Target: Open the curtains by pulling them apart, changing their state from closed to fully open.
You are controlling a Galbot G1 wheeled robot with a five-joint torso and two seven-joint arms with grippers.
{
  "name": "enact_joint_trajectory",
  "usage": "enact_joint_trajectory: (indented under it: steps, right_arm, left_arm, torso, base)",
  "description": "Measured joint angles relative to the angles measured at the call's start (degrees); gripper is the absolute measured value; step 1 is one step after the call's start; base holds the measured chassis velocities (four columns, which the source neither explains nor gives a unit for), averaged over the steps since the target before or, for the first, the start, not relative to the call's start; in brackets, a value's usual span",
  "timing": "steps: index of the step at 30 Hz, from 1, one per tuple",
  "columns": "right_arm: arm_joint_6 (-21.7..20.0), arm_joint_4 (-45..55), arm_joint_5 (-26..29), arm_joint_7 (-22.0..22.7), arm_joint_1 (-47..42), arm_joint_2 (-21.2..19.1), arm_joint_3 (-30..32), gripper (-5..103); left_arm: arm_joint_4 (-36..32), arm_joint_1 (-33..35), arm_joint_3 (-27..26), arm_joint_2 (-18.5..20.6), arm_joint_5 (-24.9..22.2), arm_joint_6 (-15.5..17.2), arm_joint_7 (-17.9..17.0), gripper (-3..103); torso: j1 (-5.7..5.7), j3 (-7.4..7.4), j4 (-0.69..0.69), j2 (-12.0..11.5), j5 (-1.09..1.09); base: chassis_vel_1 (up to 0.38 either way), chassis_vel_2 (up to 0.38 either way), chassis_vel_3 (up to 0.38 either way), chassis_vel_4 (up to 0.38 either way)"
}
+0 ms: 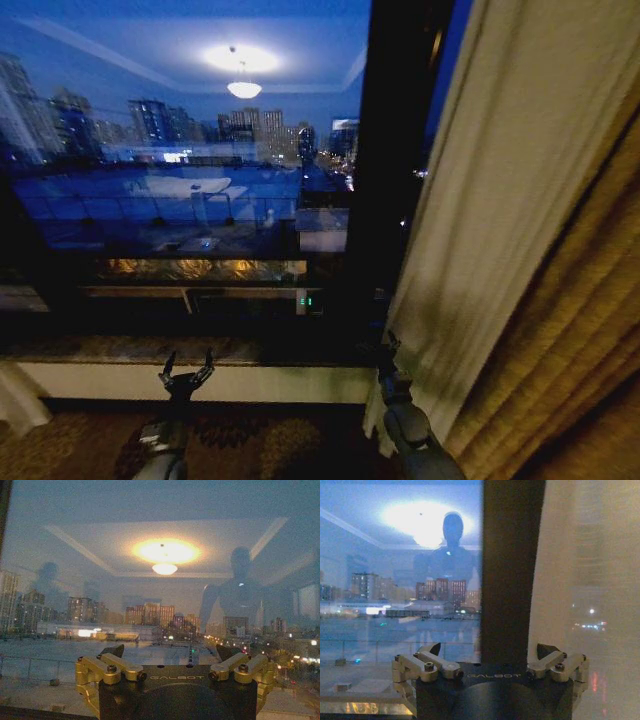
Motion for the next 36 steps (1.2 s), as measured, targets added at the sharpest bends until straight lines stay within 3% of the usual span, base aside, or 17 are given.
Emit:
enact_joint_trajectory:
  steps: [36]
  right_arm:
    - [0.01, -0.01, 0.00, -0.01, 0.01, 0.01, 0.00, 100]
  left_arm:
    - [0.00, 0.00, 0.00, 0.00, 0.00, 0.00, 0.00, 100]
  torso:
    - [0.00, 0.00, -0.01, 0.00, 0.00]
  base:
    - [0.354, 0.357, -0.357, -0.350]
